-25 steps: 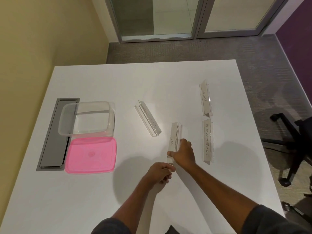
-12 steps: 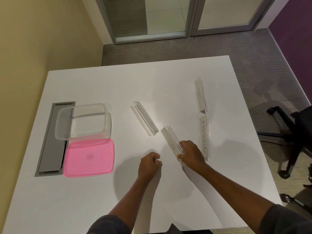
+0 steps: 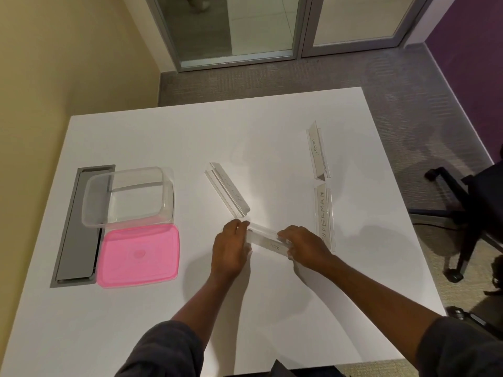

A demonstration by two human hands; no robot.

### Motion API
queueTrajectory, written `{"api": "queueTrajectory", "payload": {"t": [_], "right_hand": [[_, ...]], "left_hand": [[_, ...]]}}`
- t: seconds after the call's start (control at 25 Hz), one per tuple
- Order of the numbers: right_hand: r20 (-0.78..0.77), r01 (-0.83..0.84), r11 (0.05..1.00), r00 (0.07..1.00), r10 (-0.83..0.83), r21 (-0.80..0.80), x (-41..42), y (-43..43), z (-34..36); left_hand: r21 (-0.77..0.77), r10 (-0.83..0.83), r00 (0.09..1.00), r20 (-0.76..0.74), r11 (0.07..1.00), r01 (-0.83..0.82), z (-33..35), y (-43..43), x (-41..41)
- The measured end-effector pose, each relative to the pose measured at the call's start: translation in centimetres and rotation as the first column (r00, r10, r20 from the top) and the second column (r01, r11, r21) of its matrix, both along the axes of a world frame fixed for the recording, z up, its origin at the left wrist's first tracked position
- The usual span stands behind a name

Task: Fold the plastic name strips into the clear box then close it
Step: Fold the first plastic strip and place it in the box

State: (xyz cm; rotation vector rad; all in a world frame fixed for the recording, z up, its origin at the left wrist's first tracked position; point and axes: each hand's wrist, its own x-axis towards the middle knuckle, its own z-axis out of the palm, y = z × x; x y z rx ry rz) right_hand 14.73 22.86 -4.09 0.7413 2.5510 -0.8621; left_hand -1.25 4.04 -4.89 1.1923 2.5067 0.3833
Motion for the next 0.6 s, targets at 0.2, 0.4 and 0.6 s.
{"api": "queueTrajectory", "payload": {"t": [0.2,0.4,0.6], "right_hand": [[-0.069,-0.058,0.998,0.996,0.057,-0.010,-0.7,0.6,-0.1],[-0.027,-0.113,0.986,0.993,0.117,0.120,-0.7,0.6,0.0],[-0.023,-0.159,0.958,0.985,0.170,0.239,0.5,-0.1,-1.1]], "left_hand": [[-0.087,-0.145,0.989,0.034,0.985,0.147,-0.8,-0.3,-0.6],[-0.095,-0.142,0.990,0.021,0.985,0.144,-1.0,-0.6,-0.5],[-0.090,-0.114,0.993,0.028,0.989,0.116,-1.2,-1.2,-0.1]]}}
